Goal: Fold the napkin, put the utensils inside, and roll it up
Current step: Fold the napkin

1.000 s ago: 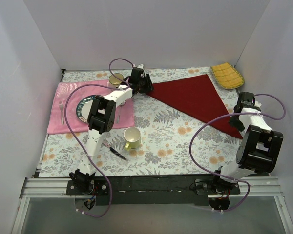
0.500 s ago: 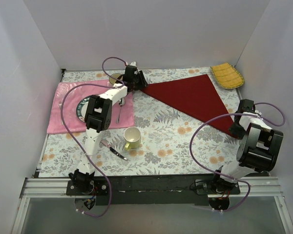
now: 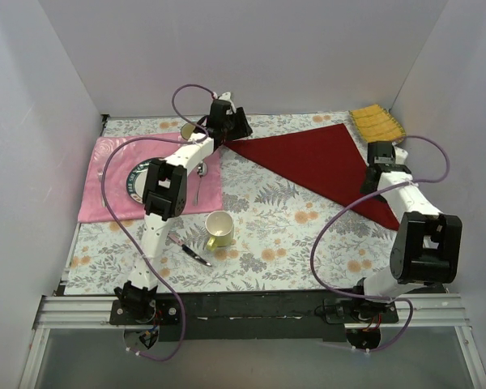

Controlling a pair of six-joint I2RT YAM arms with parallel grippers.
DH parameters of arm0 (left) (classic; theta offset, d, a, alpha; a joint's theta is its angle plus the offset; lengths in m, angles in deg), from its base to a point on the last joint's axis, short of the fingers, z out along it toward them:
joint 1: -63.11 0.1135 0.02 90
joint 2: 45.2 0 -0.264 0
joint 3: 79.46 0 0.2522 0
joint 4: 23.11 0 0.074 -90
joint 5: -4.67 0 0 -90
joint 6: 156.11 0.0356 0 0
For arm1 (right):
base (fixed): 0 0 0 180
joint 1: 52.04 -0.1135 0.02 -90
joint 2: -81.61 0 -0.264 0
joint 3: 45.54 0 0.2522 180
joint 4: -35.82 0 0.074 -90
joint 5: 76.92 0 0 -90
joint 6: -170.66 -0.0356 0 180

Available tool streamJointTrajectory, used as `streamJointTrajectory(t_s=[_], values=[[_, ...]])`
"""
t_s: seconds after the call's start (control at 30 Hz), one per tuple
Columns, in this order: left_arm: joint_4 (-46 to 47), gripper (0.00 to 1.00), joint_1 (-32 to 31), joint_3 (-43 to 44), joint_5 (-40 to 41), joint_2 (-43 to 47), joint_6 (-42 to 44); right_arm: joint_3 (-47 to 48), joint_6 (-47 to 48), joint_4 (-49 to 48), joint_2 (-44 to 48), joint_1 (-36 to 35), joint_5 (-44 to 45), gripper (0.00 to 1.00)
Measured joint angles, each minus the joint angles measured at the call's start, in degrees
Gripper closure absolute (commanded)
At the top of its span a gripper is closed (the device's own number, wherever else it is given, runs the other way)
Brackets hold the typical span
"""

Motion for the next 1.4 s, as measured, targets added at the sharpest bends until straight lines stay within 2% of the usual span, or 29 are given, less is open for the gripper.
streamJointTrajectory(t_s=[0.07,0.1,0.2,0.37,0.5,0.7,0.97,1.23,1.4], values=[[-0.1,0.53,-1.0,0.0,-0.7,1.5,-0.5,3.8,0.6,-0.9,-0.2,-4.6,-0.9,0.52],[0.3,0.56,-1.5,-0.6,-1.4,2.7,-1.4,5.8,1.1,-1.6,-0.7,-6.7,-2.2,0.58],[2.9,0.60,-3.0,-5.6,-5.3,7.0,-4.8,10.3,1.6,-4.8,-4.1,-10.6,-9.7,0.60],[8.6,0.61,-5.8,-14.3,-13.5,10.3,-11.0,13.4,1.5,-9.6,-12.7,-13.9,-22.6,0.61],[9.9,0.61,-8.8,-20.8,-15.8,10.4,-12.5,13.5,1.6,-10.2,-17.6,-15.0,-27.6,0.62],[9.7,0.63,-12.5,-23.1,-16.3,10.3,-12.3,13.0,2.8,-11.0,-18.5,-14.9,-27.3,0.63],[5.5,0.60,-11.6,-22.5,-12.3,10.3,-7.5,7.3,4.2,-12.0,-17.1,-14.9,-23.9,0.63],[5.4,0.59,-12.5,-18.3,-15.1,10.4,-9.7,8.1,4.5,-10.3,-16.7,-14.9,-23.2,0.63],[6.7,0.60,-13.4,-12.4,-17.9,8.4,-12.6,9.1,4.4,-9.7,-15.4,-14.6,-22.0,0.63]])
